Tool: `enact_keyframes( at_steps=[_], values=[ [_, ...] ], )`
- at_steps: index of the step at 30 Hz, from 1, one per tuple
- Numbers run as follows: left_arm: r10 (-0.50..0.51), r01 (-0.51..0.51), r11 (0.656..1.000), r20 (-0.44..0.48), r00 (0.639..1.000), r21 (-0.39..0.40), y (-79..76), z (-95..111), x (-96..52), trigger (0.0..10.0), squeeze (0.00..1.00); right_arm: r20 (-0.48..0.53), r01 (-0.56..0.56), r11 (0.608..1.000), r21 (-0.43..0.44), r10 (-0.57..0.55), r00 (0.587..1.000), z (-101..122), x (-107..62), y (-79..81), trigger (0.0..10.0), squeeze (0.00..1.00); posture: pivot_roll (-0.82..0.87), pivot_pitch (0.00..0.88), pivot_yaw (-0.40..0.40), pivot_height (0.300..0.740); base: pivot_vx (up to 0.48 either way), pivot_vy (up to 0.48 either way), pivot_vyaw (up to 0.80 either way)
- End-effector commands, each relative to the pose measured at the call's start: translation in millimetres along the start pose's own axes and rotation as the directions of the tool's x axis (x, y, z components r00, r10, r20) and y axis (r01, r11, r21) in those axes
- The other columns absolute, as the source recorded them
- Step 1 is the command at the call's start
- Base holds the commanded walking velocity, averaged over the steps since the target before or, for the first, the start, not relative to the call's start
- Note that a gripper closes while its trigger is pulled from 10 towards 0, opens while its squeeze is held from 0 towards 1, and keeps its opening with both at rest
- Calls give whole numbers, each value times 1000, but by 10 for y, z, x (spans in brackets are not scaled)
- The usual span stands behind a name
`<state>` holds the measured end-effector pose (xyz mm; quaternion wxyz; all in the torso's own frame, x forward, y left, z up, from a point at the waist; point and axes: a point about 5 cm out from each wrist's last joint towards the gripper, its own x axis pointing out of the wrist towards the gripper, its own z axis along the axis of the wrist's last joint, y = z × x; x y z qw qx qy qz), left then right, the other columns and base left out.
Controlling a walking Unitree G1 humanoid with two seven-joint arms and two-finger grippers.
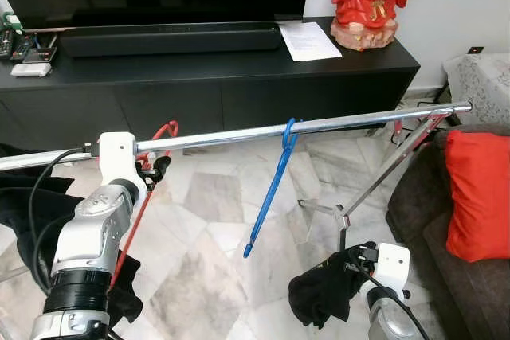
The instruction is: Hang hanger
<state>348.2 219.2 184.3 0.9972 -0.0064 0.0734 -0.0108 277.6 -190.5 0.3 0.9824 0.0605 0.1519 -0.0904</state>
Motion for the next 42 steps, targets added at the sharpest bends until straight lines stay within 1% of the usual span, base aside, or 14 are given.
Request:
enact_keyframes(
  at_steps=[1, 6, 10, 12, 15, 17, 19, 23, 25, 28, 30, 34, 37, 42],
  values=[
    [-37, 37, 998, -10, 999, 47, -15, 46, -53, 10000, 0, -18, 10, 1000, -6, -11, 1000, -47, -25, -44, 10000, 0, -32, 196, -53, 740, 0, 0, 0],
    [-2, 8, 991, -39, 999, 137, 38, 89, -121, 10000, 0, -19, 9, 1000, -7, -10, 1000, -50, -26, -42, 10000, 0, -31, 196, -52, 740, 0, 0, 0],
    [36, -27, 980, -42, 998, 199, 55, 167, -232, 10000, 0, -21, 6, 1000, -6, -6, 1000, -54, -28, -34, 10000, 0, -22, 199, -53, 740, 0, 0, 0],
    [32, -23, 980, -45, 998, 197, 47, 185, -262, 10000, 0, -21, 4, 1000, -6, -4, 1000, -55, -28, -24, 10000, 0, -22, 199, -53, 740, 0, 0, 0],
    [57, -45, 979, -56, 997, 199, 71, 222, -309, 10000, 0, -21, 2, 1000, -6, -2, 1000, -54, -27, -18, 10000, 0, -21, 200, -53, 740, 0, 0, 0],
    [107, -93, 976, -65, 992, 197, 141, 267, -346, 10000, 0, -21, 2, 1000, -6, -2, 1000, -54, -26, -17, 10000, 0, -20, 199, -52, 740, 0, 0, 0],
    [128, -111, 974, -72, 989, 199, 174, 294, -377, 10000, 0, -21, 3, 1000, -5, -3, 1000, -54, -27, -18, 10000, 0, -22, 199, -52, 740, 0, 0, 0],
    [148, -127, 971, -93, 985, 201, 205, 319, -434, 10000, 0, -22, 3, 1000, -6, -3, 1000, -56, -27, -21, 10000, 0, -20, 200, -52, 740, 0, 0, 0],
    [167, -134, 965, -138, 976, 225, 260, 327, -528, 10000, 0, -25, 3, 1000, -8, -3, 1000, -58, -27, -25, 10000, 0, -14, 200, -52, 740, 0, 0, 0],
    [180, -145, 966, -157, 971, 213, 316, 281, -578, 10000, 0, -27, -1, 1000, -7, 1, 1000, -61, -25, -11, 10000, 0, -6, 200, -53, 740, 0, 0, 0],
    [184, -149, 967, -162, 969, 209, 324, 264, -584, 10000, 0, -29, -3, 1000, -7, 2, 1000, -64, -25, -5, 10000, 0, -6, 200, -53, 740, 0, 0, 0],
    [128, -111, 986, -133, 983, 124, 271, 185, -512, 10000, 0, -28, -9, 1000, -8, 9, 1000, -61, -23, 19, 10000, 0, -13, 199, -56, 740, 0, 0, 0],
    [115, -101, 988, -117, 986, 113, 270, 161, -477, 10000, 0, -27, -8, 1000, -8, 8, 1000, -58, -22, 12, 10000, 0, -18, 197, -55, 740, 0, 0, 0],
    [114, -102, 987, -98, 989, 121, 323, 67, -370, 10000, 0, -25, 0, 1000, -9, 0, 1000, -57, -25, -23, 10000, 0, -24, 201, -56, 740, 0, 0, 0]
  ],
)
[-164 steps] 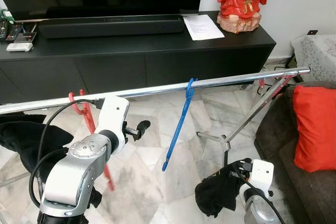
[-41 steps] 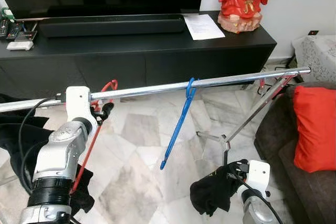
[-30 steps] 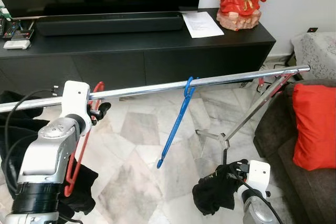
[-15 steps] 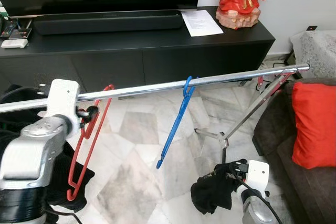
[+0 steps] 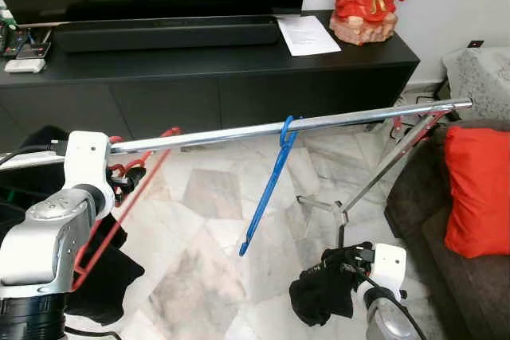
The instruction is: Hang hanger
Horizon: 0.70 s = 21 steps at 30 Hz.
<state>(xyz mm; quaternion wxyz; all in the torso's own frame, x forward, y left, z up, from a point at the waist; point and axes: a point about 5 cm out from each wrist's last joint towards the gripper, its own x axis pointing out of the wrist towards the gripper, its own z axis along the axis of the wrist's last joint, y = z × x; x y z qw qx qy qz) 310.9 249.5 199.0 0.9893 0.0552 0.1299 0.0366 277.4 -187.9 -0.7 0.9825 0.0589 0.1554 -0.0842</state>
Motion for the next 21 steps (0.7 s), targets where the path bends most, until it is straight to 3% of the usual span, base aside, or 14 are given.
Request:
enact_keyframes(
  at_steps=[1, 12, 13, 14, 15, 21],
  values=[
    [1, -1, 1000, 15, 1000, -2, 21, -33, 47, 10000, 0, -19, 11, 1000, -4, -12, 1000, -46, -25, -49, 10000, 0, -24, 200, -56, 740, 0, 0, 0],
    [-76, 79, 996, 88, 993, -36, -68, -160, 259, 10000, 0, -21, 5, 1000, -4, -5, 1000, -52, -27, -39, 10000, 0, -32, 198, -57, 740, 0, 0, 0],
    [-75, 79, 996, 86, 993, -38, -67, -180, 275, 2667, 0, -21, 6, 1000, -4, -7, 1000, -52, -27, -43, 10000, 0, -32, 198, -57, 740, 0, 0, 0],
    [-75, 79, 996, 86, 993, -38, -67, -180, 275, 2667, 0, -21, 6, 1000, -4, -7, 1000, -52, -27, -43, 10000, 0, -32, 198, -57, 740, 0, 0, 0],
    [-75, 78, 996, 87, 993, -35, -68, -188, 285, 0, 0, -21, 8, 1000, -4, -8, 1000, -52, -27, -48, 10000, 0, -32, 198, -57, 740, 0, 0, 0],
    [-78, 80, 997, 96, 992, -20, -101, -191, 306, 0, 0, -23, 6, 1000, -4, -6, 1000, -56, -28, -44, 10000, 0, -32, 198, -57, 740, 0, 0, 0]
  ],
)
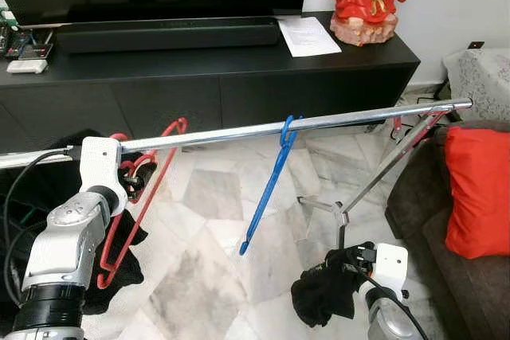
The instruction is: Hang hanger
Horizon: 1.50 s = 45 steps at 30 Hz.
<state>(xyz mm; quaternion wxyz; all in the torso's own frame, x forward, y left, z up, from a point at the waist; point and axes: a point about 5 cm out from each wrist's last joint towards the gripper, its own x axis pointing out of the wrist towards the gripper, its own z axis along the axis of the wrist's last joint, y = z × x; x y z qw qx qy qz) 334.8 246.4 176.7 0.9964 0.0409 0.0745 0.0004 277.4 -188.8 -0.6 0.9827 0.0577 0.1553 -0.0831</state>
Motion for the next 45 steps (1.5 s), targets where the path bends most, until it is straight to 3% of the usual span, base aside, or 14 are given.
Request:
enact_keyframes(
  at_steps=[1, 36, 45],
  values=[
    [-9, 9, 1000, -19, 1000, -1, -29, -47, 19, 0, 0, -24, 8, 1000, -2, -8, 1000, -59, -29, -33, 10000, 0, -32, 198, -57, 740, 0, 0, 0],
    [-41, 41, 999, 11, 999, -25, -162, -140, 49, 0, 0, -37, -6, 1000, -2, 6, 999, -83, -38, -18, 10000, 0, -31, 201, -62, 740, 0, 0, 0],
    [-17, 15, 999, 39, 999, 50, -224, -133, -33, 0, 0, -44, -6, 1000, -5, 5, 999, -95, -42, -20, 10000, 0, -33, 199, -60, 740, 0, 0, 0]
  ],
)
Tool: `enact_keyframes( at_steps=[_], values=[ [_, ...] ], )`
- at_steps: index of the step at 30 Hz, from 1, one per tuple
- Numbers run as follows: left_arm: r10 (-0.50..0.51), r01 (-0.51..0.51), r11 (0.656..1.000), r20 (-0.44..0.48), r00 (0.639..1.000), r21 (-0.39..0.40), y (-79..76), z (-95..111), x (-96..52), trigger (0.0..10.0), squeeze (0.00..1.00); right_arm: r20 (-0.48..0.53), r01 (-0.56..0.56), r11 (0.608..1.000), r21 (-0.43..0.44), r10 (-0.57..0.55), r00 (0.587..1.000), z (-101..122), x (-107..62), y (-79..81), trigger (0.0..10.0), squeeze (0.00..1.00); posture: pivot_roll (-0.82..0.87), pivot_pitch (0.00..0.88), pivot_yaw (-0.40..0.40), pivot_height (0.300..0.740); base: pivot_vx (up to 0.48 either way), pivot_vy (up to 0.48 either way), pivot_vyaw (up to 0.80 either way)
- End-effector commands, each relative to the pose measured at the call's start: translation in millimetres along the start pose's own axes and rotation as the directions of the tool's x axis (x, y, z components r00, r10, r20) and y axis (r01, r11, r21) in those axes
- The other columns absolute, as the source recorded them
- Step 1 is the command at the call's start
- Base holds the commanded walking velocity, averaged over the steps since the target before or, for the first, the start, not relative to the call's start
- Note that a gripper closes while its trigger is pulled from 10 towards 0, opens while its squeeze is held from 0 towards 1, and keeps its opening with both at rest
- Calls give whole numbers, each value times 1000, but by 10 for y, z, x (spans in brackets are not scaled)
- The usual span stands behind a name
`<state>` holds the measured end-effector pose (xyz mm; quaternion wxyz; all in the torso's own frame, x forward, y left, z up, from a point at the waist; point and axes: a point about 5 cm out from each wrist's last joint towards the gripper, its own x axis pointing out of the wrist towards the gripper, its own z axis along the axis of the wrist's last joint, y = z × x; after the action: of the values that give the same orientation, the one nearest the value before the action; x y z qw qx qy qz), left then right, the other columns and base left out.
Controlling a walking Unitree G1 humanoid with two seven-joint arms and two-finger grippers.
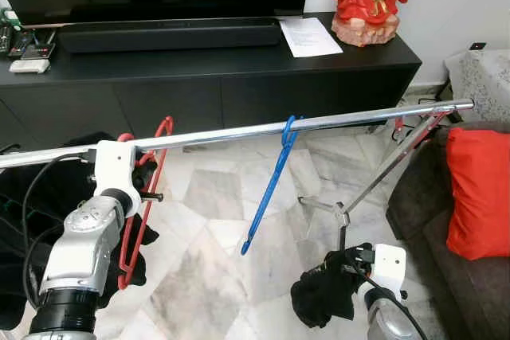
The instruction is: Hang hanger
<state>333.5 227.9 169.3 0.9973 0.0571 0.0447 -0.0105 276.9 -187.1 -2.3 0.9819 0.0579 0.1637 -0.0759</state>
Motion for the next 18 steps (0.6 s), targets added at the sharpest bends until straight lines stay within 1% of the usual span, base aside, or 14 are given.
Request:
enact_keyframes(
  at_steps=[1, 4, 5, 7, 8, 9, 14, 15, 18],
  values=[
    [19, -19, 1000, 15, 1000, 8, -27, -30, -62, 0, 0, -27, 9, 1000, -1, -9, 1000, -77, -40, -36, 10000, 0, -33, 199, -60, 740, 0, 0, 0],
    [51, -50, 999, 84, 995, -5, 3, 62, -134, 0, 0, -27, 10, 1000, -1, -10, 1000, -77, -40, -38, 10000, 0, -29, 198, -59, 740, 0, 0, 0],
    [51, -50, 999, 84, 995, -5, 3, 62, -134, 0, 0, -27, 10, 1000, -1, -10, 1000, -77, -40, -38, 10000, 0, -29, 198, -59, 740, 0, 0, 0],
    [65, -65, 998, 117, 991, -6, 33, 97, -207, 0, 0, -24, 9, 1000, -1, -9, 1000, -73, -38, -32, 10000, 0, -28, 198, -58, 740, 0, 0, 0],
    [65, -65, 998, 117, 991, -6, 33, 97, -207, 0, 0, -24, 9, 1000, -1, -9, 1000, -73, -38, -32, 10000, 0, -28, 198, -58, 740, 0, 0, 0],
    [68, -68, 998, 136, 988, -2, 45, 118, -251, 0, 0, -25, 8, 1000, 0, -8, 1000, -74, -38, -29, 10000, 0, -28, 198, -58, 740, 0, 0, 0],
    [71, -75, 997, 160, 985, 22, 64, 137, -344, 0, 0, -27, 4, 1000, 0, -4, 1000, -80, -38, -22, 10000, 0, -22, 188, -52, 740, 0, 0, 0],
    [71, -76, 997, 162, 984, 25, 64, 121, -386, 0, 0, -28, 3, 1000, 0, -3, 1000, -83, -40, -21, 10000, 0, -22, 183, -51, 740, 0, 0, 0],
    [53, -64, 995, 147, 988, 71, 53, 50, -460, 0, 0, -29, 2, 1000, -1, -2, 1000, -85, -41, -19, 10000, 0, -23, 179, -49, 740, 0, 0, 0]
  ],
)
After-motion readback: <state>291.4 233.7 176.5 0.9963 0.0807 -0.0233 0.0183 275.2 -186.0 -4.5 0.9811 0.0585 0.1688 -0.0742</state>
